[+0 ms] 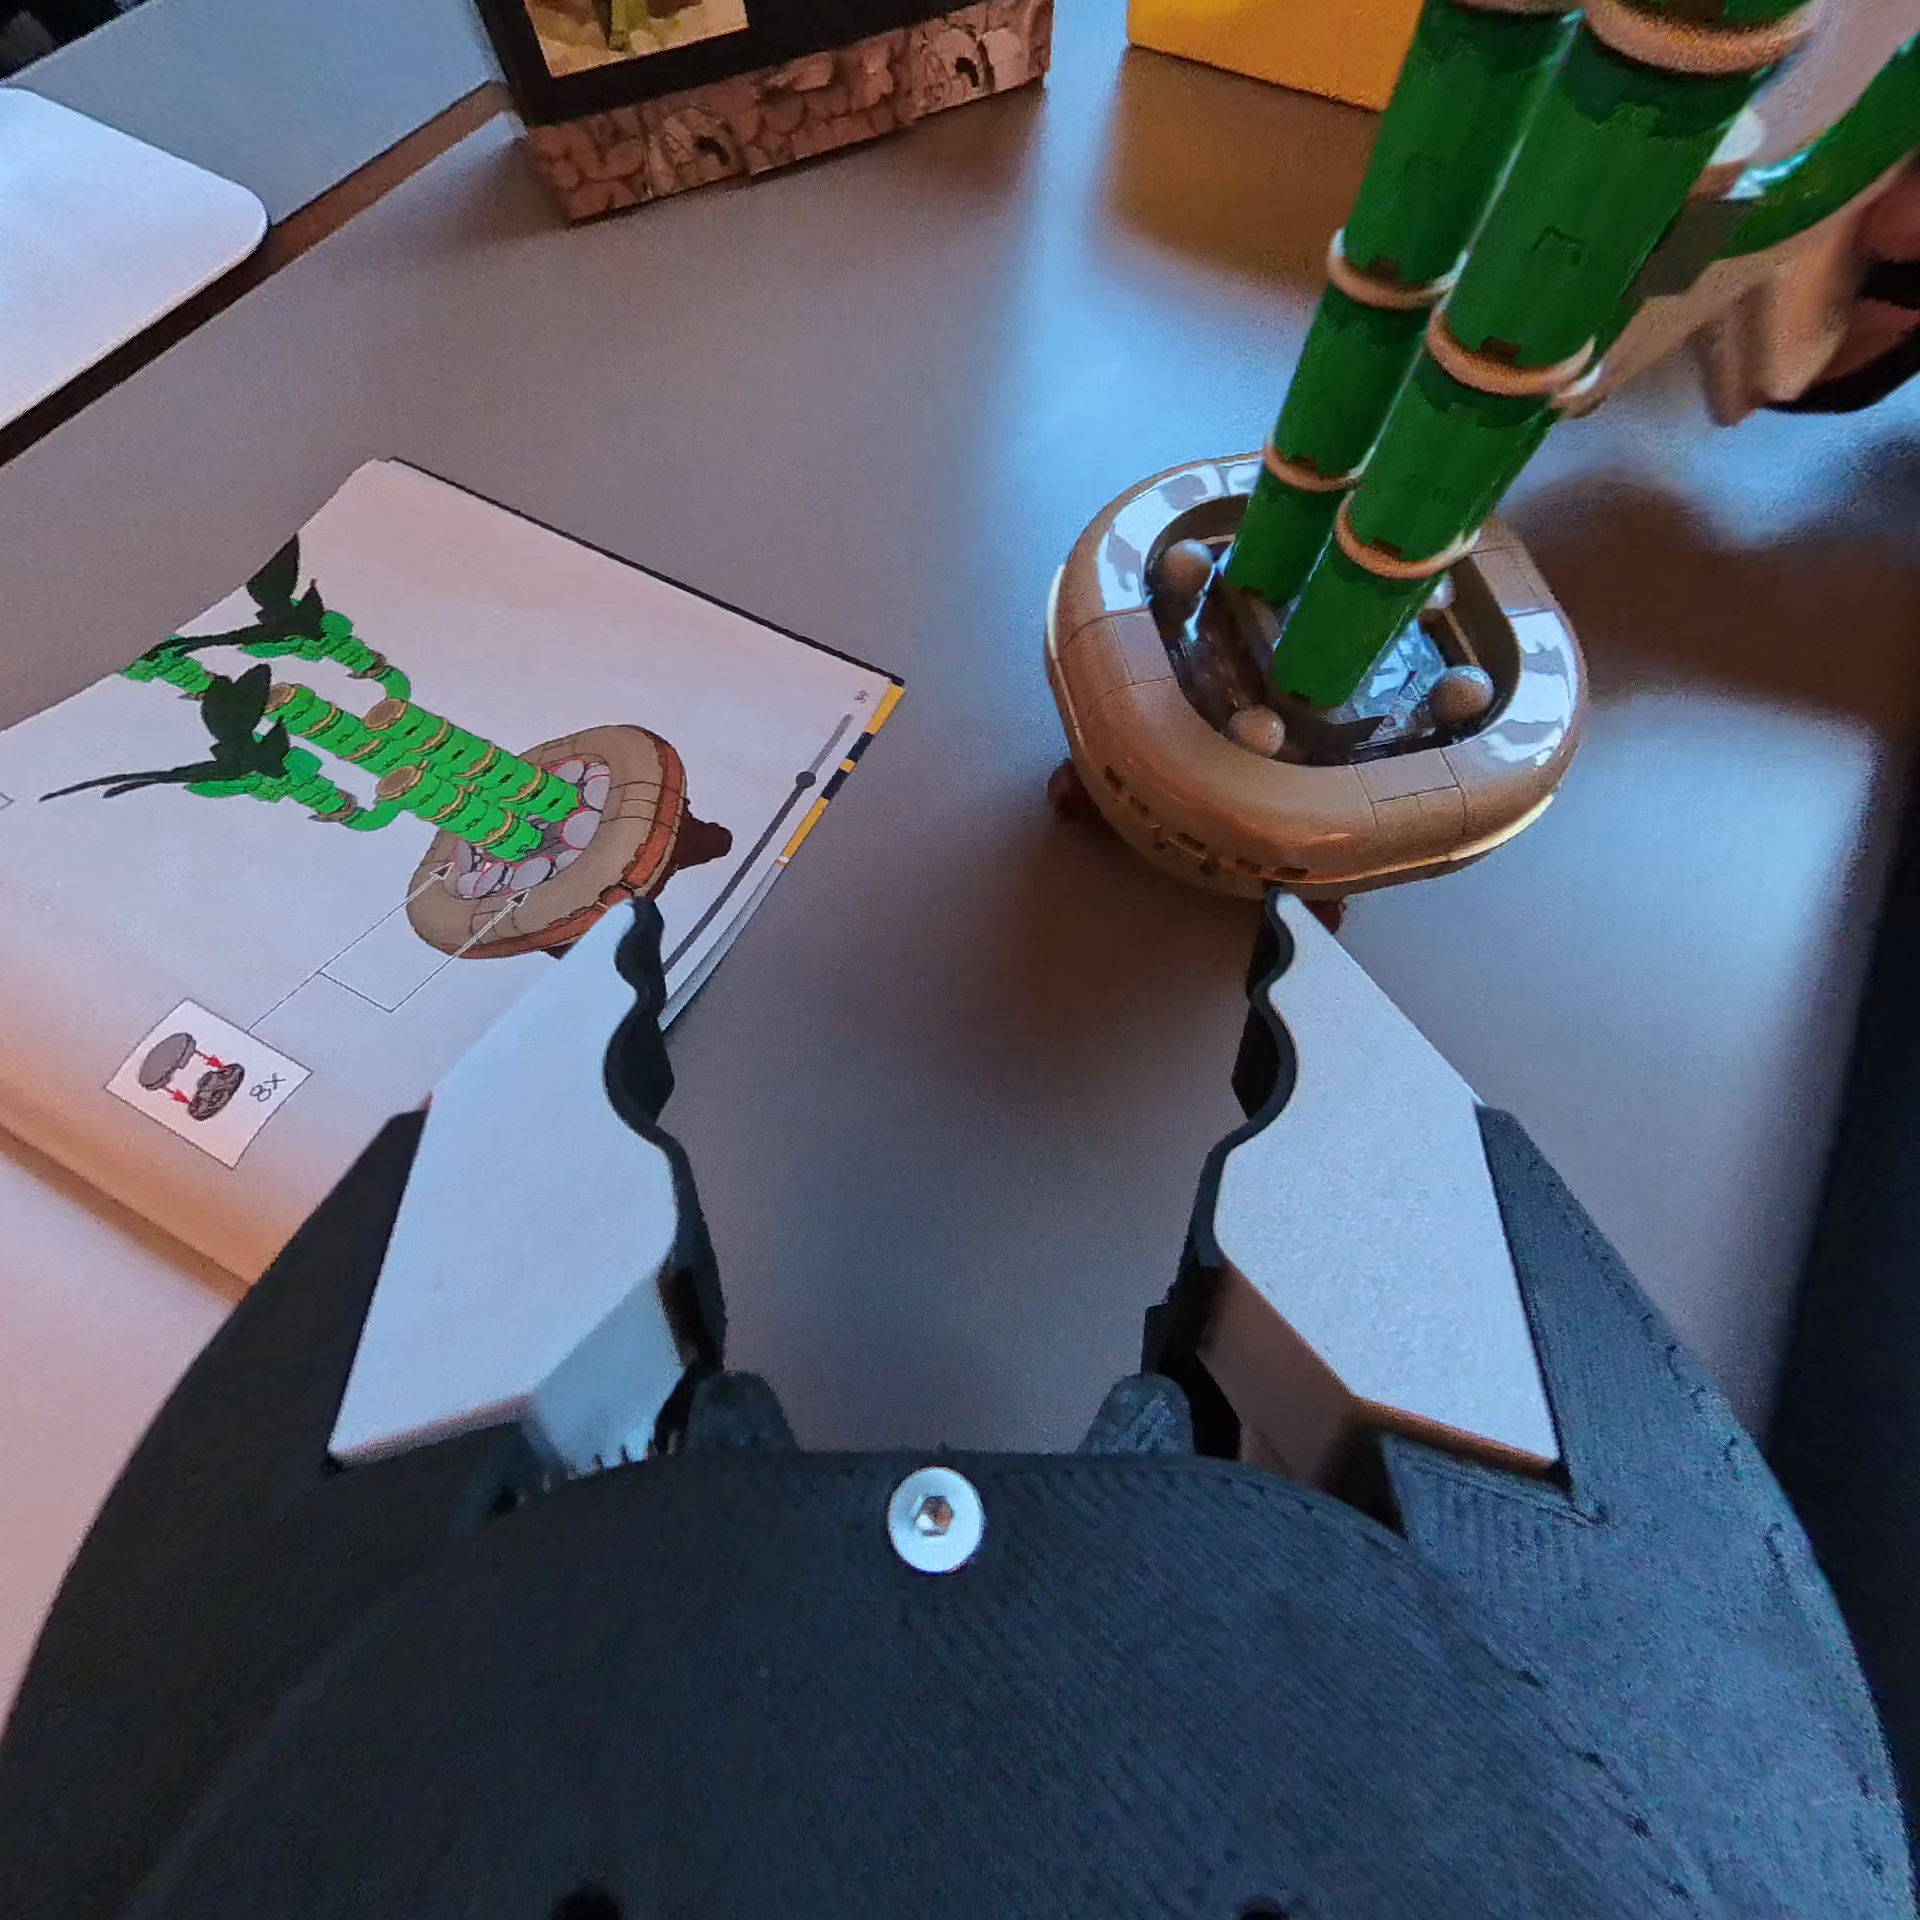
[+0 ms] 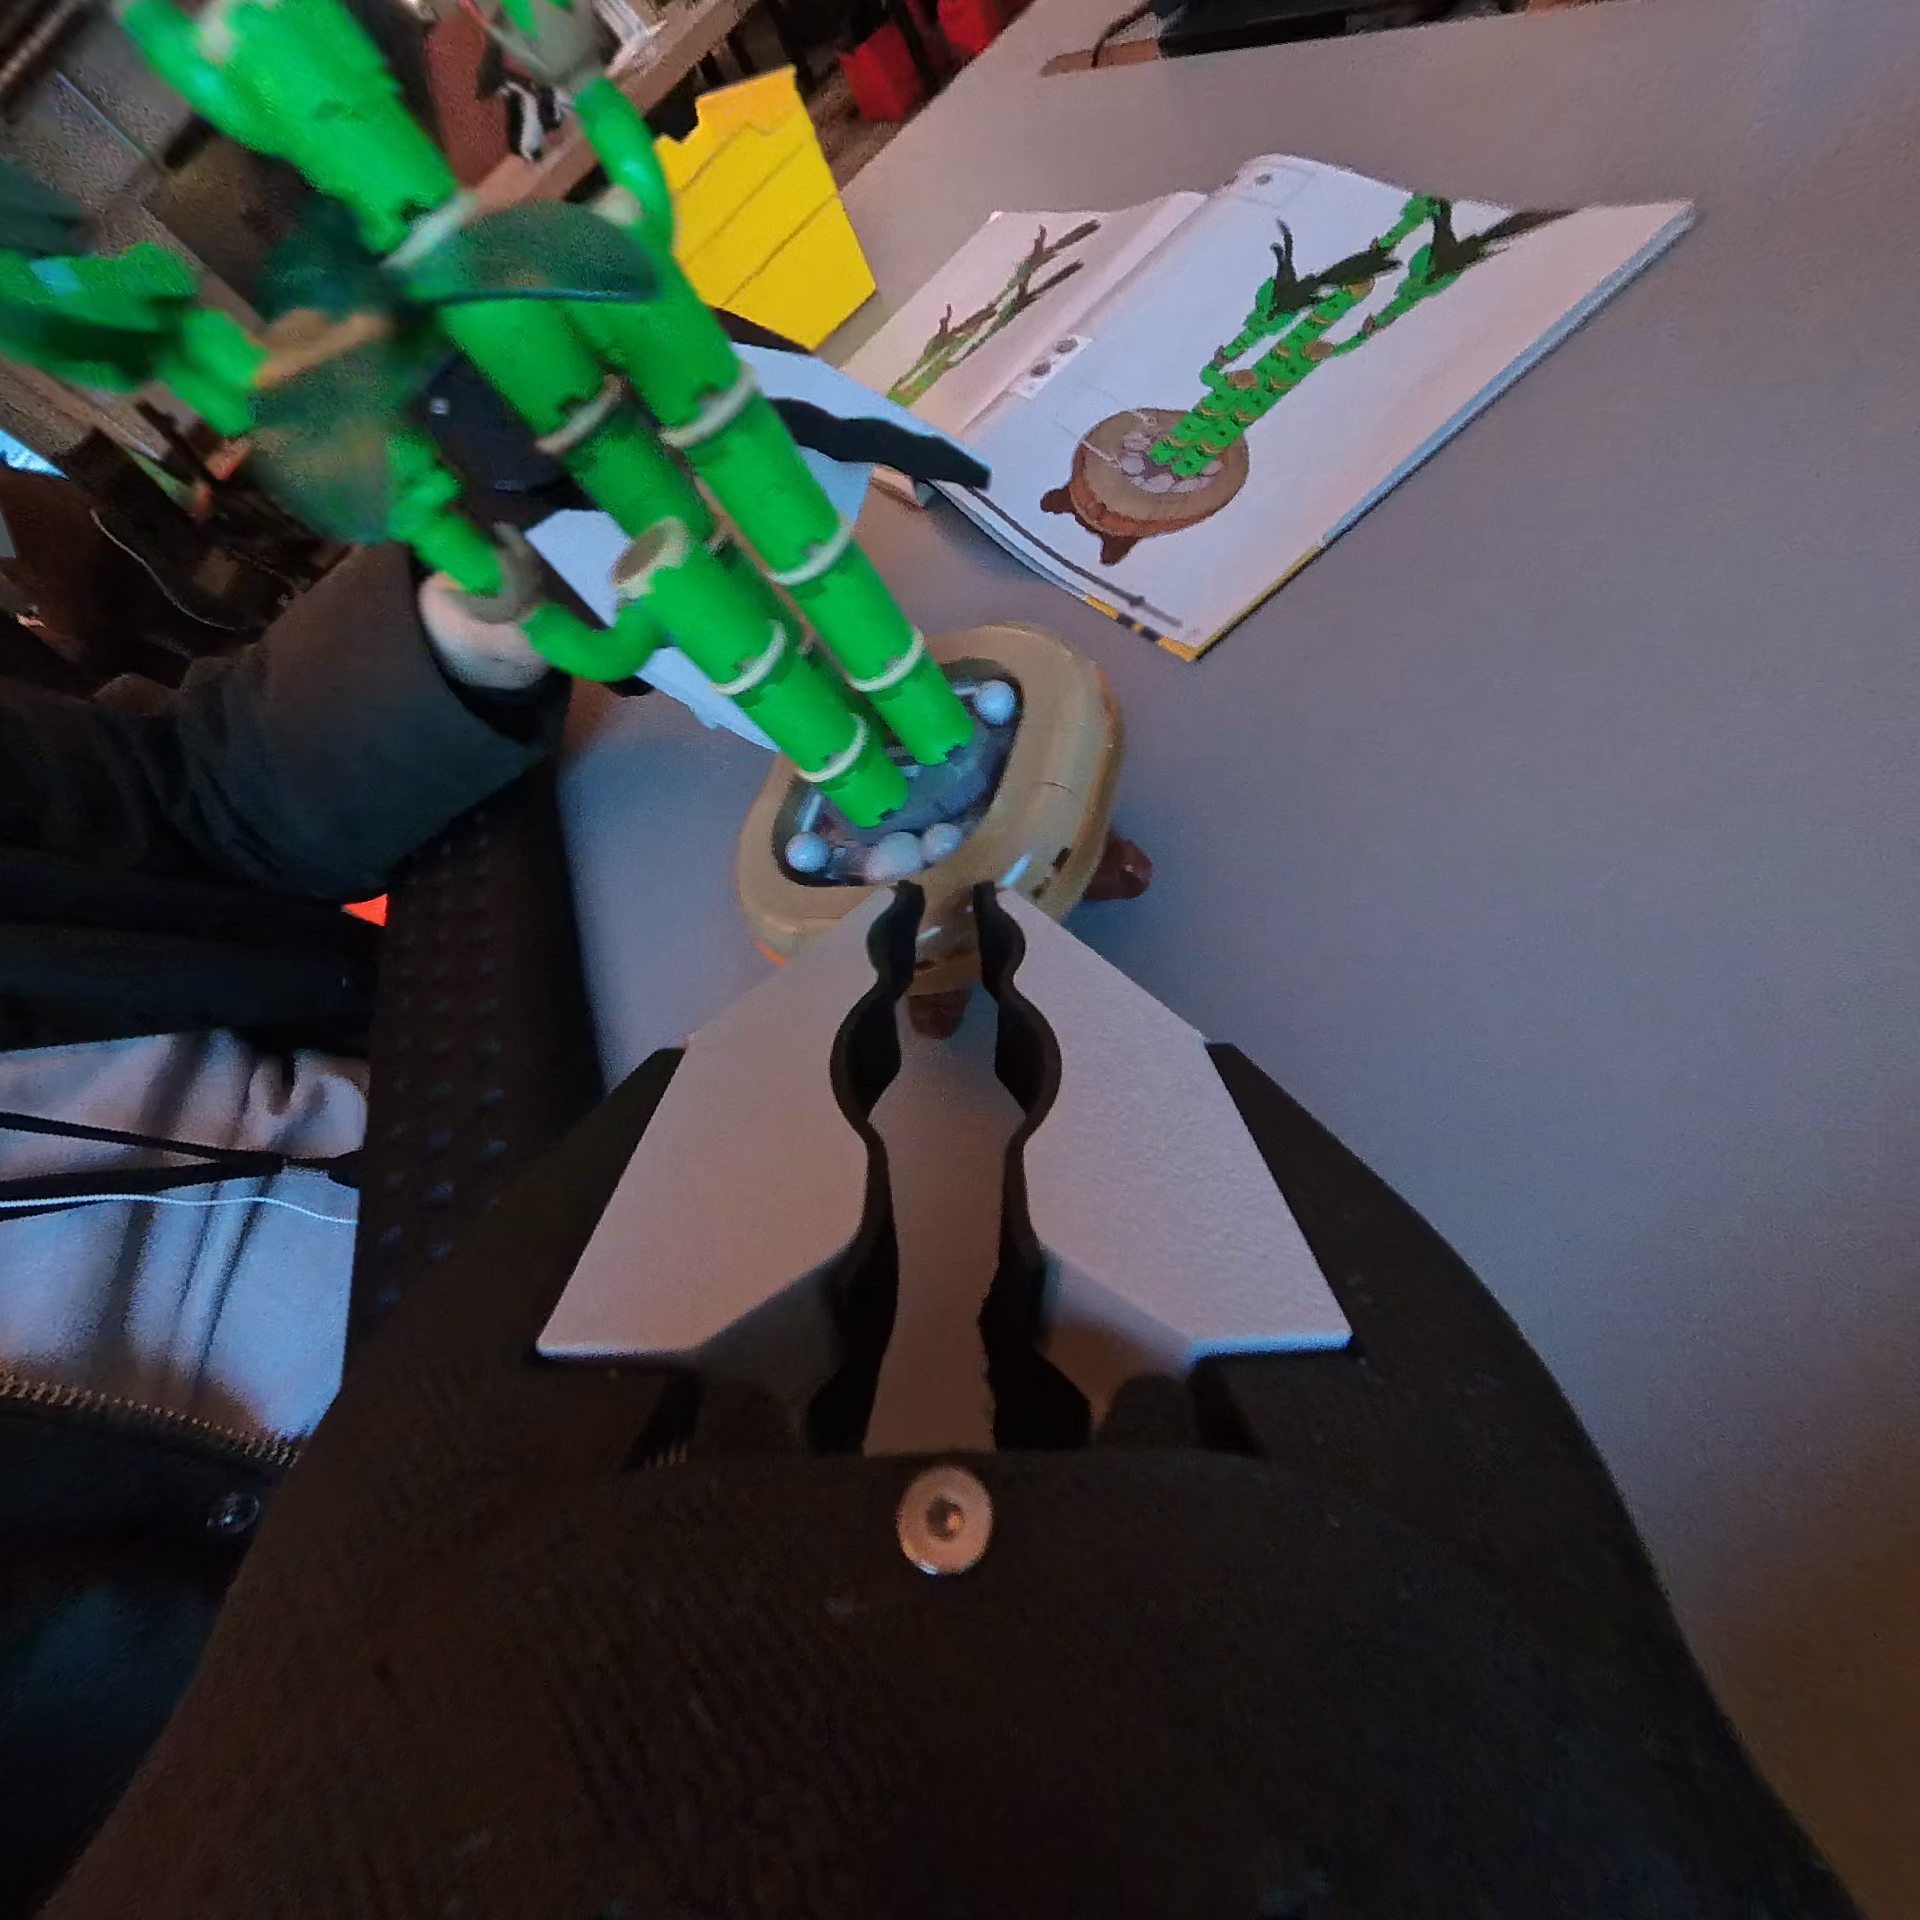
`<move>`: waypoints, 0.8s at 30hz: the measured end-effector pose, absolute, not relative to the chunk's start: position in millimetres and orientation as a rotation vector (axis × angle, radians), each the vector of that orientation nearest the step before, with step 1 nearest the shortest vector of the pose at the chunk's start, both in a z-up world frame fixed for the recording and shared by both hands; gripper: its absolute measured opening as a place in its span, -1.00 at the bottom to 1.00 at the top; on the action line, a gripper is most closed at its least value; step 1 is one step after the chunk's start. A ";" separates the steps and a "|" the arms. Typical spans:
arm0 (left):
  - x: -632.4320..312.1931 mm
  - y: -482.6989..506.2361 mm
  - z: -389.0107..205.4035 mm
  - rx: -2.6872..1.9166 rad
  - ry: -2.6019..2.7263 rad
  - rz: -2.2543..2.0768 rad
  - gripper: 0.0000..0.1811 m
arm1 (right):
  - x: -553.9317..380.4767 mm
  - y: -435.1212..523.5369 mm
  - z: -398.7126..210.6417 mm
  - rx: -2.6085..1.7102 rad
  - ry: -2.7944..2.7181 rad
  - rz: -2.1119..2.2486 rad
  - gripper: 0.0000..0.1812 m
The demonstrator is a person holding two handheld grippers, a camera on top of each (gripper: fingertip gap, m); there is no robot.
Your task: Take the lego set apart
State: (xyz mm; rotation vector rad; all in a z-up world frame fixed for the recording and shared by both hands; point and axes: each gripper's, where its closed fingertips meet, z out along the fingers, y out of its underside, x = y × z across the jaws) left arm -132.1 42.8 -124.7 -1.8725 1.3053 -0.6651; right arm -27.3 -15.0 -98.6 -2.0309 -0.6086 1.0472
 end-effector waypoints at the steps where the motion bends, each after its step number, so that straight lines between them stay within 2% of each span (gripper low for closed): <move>1: -131.8 42.3 -124.6 -1.874 1.304 -0.672 0.22 | -28.5 -17.7 -91.5 -2.005 -0.621 1.018 -0.86; 5: -130.6 40.2 -123.5 -1.854 1.312 -0.675 0.21 | -41.6 -23.9 -68.2 -1.928 -0.796 0.797 -0.79; 10: -129.9 38.0 -121.1 -1.842 1.310 -0.685 0.20 | -52.7 -18.4 -89.0 -2.079 -0.949 0.524 -0.77; 24: -133.9 39.6 -105.5 -1.805 1.272 -0.704 0.19 | -54.4 -17.9 -106.7 -2.394 -0.841 0.256 -0.82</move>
